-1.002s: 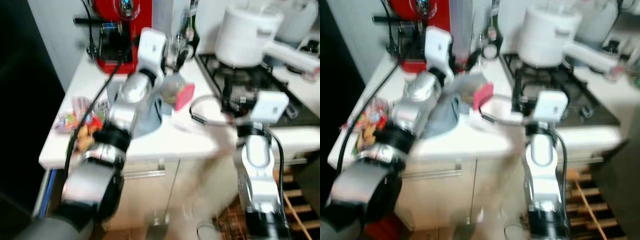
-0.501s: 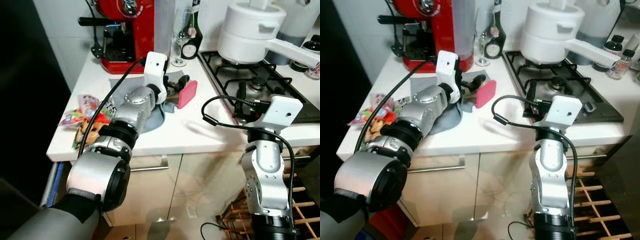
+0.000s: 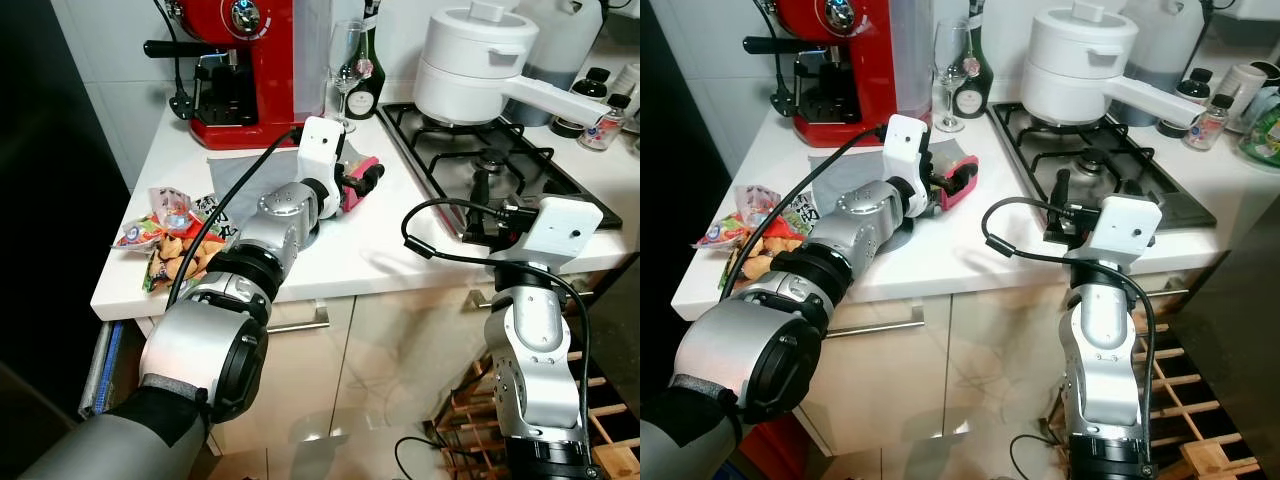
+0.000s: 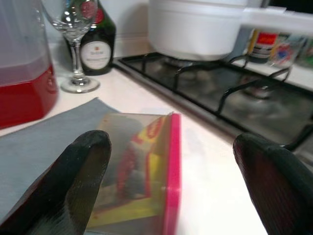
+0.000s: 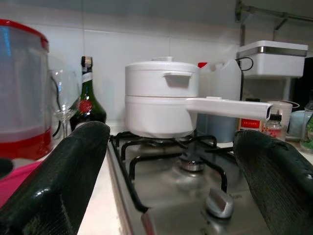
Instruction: Restocking fridge
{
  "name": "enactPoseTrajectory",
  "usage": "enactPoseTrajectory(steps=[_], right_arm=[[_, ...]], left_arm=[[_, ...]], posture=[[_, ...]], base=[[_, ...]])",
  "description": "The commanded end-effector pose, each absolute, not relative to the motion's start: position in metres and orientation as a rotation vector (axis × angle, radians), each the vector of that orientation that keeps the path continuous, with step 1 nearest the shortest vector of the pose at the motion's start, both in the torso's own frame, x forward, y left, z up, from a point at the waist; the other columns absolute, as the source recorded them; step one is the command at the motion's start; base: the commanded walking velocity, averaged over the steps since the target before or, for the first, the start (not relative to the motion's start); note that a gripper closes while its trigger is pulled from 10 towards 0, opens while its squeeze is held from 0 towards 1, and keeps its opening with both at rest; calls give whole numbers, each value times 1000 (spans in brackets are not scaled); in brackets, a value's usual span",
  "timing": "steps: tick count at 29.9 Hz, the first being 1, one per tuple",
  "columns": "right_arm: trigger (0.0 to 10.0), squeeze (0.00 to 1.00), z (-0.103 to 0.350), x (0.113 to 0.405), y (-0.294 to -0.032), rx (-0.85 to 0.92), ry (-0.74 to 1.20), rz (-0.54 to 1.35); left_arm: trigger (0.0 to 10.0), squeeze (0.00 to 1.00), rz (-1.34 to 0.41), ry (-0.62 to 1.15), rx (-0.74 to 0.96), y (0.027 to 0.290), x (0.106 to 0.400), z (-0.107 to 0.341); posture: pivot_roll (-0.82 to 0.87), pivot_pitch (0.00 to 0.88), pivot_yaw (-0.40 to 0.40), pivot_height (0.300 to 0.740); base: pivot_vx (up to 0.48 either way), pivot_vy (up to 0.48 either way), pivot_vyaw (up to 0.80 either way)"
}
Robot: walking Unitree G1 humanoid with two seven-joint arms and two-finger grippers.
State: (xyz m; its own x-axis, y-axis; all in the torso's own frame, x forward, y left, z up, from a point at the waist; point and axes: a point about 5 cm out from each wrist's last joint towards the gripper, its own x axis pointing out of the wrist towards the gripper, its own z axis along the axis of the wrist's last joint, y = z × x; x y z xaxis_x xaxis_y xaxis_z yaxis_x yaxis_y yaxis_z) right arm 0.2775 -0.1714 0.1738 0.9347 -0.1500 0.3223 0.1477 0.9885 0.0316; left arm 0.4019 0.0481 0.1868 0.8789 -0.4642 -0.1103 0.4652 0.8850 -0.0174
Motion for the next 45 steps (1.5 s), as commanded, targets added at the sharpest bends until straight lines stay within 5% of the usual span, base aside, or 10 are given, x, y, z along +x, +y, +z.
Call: enactPoseTrajectory(steps=[1,24,34,35,36,37,45], right_arm=[[10000,0,177,275,-172,2,-332,-147],[10000,0,174,263,-178,-39,-277,-128],[10000,0,172,264,-176,-38,-264,-121],[10000,0,171,264,-176,-37,-260,-123],[10000,0,171,264,-176,-37,-260,-123],[10000,0,171,264,-176,-37,-258,-124],[10000,0,169,263,-178,-41,-249,-130]], left_arm=[[10000,0,-456,93,59,50,405,193],[10000,0,-359,237,16,50,398,164],[10000,0,-451,237,53,37,394,162],[7961,0,-463,245,68,36,393,160],[7961,0,-463,245,68,36,393,160],[0,0,-468,252,75,35,392,158],[0,0,-471,306,-1,35,388,148]], posture=[[-167,0,13,740],[-215,0,-7,740],[-211,0,1,740],[-212,0,4,740],[-212,0,4,740],[-213,0,4,740],[-218,0,5,740]], base=[[0,0,0],[0,0,0],[0,0,0],[0,0,0],[0,0,0],[0,0,0],[0,0,0]])
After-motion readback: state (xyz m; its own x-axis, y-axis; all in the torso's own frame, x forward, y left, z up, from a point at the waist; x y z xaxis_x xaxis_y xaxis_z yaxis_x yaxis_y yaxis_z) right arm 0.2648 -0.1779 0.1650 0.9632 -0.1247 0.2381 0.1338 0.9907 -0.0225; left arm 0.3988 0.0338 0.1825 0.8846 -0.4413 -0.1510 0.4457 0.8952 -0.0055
